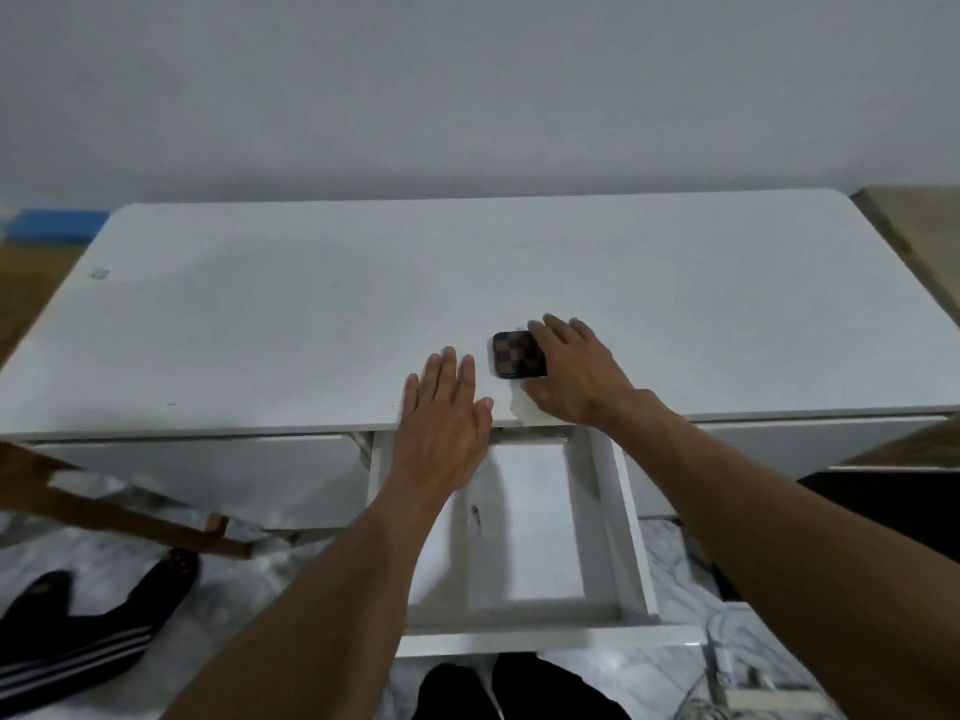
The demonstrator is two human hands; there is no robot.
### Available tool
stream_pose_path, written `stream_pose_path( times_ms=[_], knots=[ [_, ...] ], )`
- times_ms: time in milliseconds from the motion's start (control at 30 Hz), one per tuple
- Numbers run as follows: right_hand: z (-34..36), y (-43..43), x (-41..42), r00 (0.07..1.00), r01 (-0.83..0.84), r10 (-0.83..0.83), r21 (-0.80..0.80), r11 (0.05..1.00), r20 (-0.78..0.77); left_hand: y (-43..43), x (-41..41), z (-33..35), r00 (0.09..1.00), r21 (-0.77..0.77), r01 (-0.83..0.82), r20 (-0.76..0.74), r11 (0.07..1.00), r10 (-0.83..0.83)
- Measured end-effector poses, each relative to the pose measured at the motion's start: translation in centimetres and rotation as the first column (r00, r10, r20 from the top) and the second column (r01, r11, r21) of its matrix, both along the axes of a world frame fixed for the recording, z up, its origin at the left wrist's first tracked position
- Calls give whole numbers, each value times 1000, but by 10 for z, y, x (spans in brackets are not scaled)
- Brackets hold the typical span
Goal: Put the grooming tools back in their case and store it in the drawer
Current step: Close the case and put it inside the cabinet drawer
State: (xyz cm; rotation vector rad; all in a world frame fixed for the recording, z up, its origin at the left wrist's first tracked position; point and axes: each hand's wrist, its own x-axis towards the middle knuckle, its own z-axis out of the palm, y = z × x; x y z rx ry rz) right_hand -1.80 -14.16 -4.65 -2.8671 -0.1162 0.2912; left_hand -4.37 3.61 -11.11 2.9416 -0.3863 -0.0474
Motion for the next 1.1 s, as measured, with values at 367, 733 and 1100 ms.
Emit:
stream_pose_path(
  times_ms=[367,733,1100],
  knots=[
    [7,-3,11,990,48,-51,-28,998,-133,0,-1,-2,1000,3,-15,25,1000,14],
    [7,4,-51,990,104,-107,-44,994,-91,12,-24,-1,998,-17,61,-13,998,-61],
    [-23,21,-105,992,54,-61,-64,997,-111,17,-38,-4,996,-65,69,-54,995,-73]
  ],
)
